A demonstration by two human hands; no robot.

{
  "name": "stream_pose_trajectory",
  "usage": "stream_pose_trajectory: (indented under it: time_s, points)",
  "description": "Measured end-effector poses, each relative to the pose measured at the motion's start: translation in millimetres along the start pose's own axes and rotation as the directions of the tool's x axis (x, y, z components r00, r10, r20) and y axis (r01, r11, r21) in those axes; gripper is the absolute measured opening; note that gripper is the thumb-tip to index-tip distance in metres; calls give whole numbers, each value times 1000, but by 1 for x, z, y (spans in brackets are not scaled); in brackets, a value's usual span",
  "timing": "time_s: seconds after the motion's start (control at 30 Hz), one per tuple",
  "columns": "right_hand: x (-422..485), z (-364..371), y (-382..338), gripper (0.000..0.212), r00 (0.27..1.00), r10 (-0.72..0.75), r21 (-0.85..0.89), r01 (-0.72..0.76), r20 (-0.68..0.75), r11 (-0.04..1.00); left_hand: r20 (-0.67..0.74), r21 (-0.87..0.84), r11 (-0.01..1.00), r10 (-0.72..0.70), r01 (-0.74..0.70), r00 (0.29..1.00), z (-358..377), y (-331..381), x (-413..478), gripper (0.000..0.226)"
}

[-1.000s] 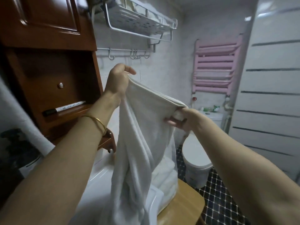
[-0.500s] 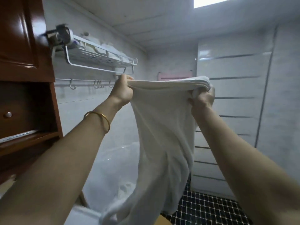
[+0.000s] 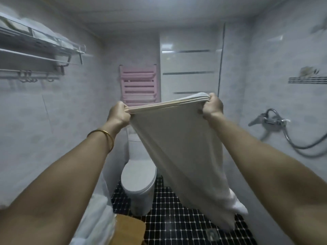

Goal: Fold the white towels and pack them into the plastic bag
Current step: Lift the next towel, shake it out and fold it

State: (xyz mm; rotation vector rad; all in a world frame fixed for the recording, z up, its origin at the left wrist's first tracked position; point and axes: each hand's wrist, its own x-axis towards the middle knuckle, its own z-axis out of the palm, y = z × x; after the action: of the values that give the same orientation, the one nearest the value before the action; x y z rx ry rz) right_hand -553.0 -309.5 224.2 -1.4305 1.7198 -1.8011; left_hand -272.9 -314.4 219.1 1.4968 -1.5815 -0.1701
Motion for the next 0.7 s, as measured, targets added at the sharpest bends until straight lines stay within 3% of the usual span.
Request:
stream_pose_trajectory:
  time_s: [0.1, 0.23, 0.33, 0.43, 0.6, 0.7]
  points:
    - [1, -21, 13, 18, 1000, -9, -272, 2, -23, 962, 67, 60, 998, 5, -9, 998, 19, 0, -6, 16]
    - [0, -38, 36, 24, 993, 116, -413, -120, -35, 903, 187, 102, 994, 20, -40, 982, 35, 7, -12, 29]
    - [-4, -39, 51, 28, 987, 160, -455, -155, -26, 877, 282, -47, 996, -64, 80, 957, 43, 9, -13, 4]
    - [-7, -35, 60, 28, 974, 224, -433, -211, -21, 876, 374, -214, 956, -112, 203, 921, 42, 9, -13, 11]
    - [-12, -23, 63, 24, 943, 332, -326, -313, 2, 892, 413, -324, 896, -157, 305, 897, 36, -1, -17, 19]
    - [-12, -13, 67, 18, 955, 294, -345, -264, 38, 901, 408, -376, 848, -211, 374, 888, 33, -8, -19, 30]
